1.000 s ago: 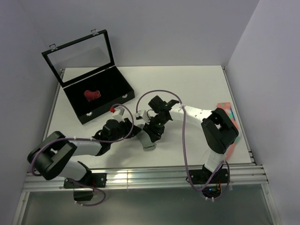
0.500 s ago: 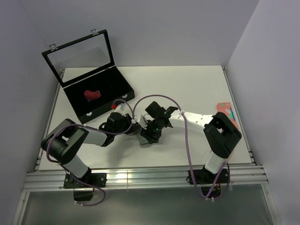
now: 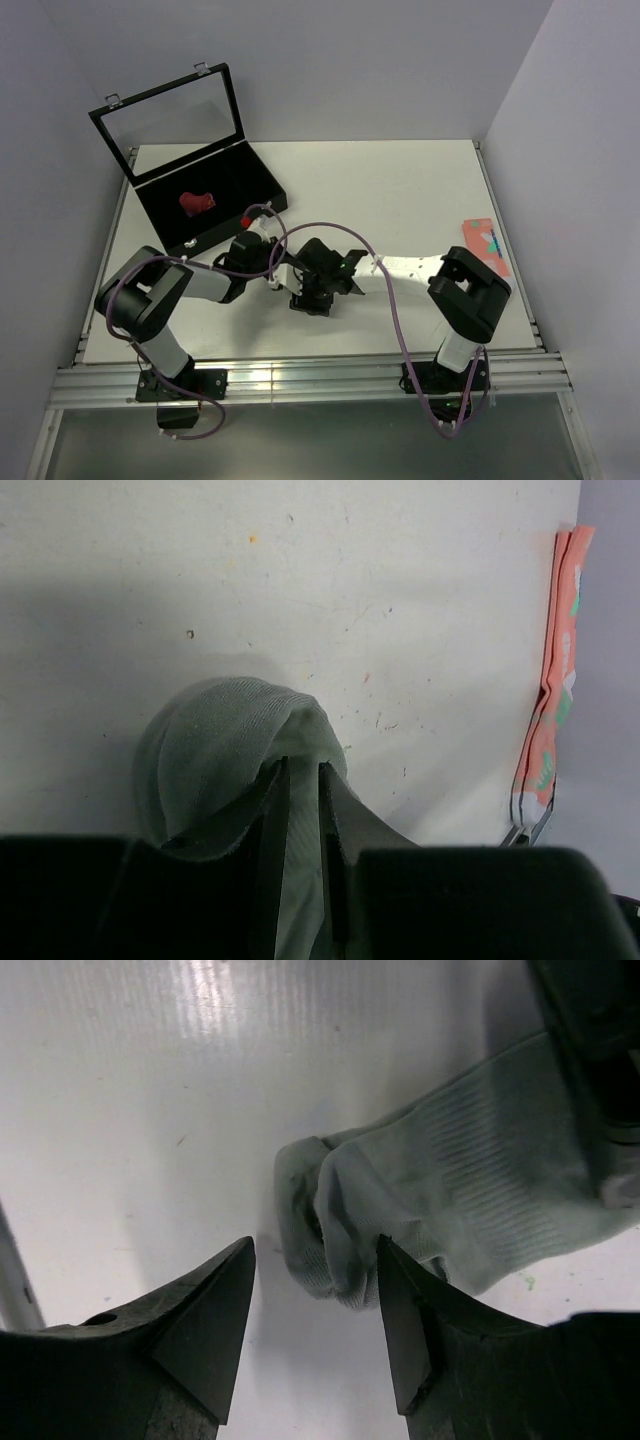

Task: Roll the socks
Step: Roll the sock at the center of the board.

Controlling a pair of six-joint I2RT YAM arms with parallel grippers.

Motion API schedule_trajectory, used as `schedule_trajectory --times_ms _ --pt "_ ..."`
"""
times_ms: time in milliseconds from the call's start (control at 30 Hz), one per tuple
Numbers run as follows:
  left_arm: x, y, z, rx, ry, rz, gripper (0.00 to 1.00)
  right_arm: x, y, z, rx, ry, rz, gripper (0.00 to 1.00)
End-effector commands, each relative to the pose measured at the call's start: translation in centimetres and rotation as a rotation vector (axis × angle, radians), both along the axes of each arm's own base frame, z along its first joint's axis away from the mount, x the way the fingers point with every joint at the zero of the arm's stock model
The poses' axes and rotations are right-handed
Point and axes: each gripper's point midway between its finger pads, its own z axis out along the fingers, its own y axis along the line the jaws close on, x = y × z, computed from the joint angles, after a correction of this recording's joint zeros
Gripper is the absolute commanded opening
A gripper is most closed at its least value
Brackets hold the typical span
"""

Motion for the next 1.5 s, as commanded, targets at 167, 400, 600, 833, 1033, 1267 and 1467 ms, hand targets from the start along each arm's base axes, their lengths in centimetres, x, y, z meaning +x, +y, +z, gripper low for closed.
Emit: schedule_trajectory --times_ms 167,400,600,833,1033,1267,1467 --pt "0.1 -1.1 0.5 -0.046 -0.004 -0.044 0.24 2.2 1.1 0.8 0.007 -0.115 -0.055 0.49" --pt "0.2 -1.4 0.0 -0.04 0.018 -0.059 0.24 2.0 1.1 0.6 -0.003 -0.102 -0.057 0.4" --pt "0.6 -0.9 0.5 -0.038 -0.013 -0.05 0.24 -0.4 1.1 0.4 -0.028 0.035 0.039 0.31" --pt "1.2 0.4 3.5 -0.091 -0.11 -0.039 0.29 -1.0 1.3 0.8 -0.044 0.164 0.04 0.27" --pt "1.8 1.8 5.0 -0.118 -0.144 0.014 0.37 -1.2 1.4 0.5 -0.061 0.27 0.025 0.26" --pt "1.4 5.2 4.4 -0.156 -0.121 0.156 0.33 -1.5 1.2 0.8 -0.071 0.452 0.012 0.24" --pt "0.3 6.9 5.3 -0.189 -0.157 0.232 0.28 -0.7 1.0 1.6 -0.064 0.627 -0.009 0.24"
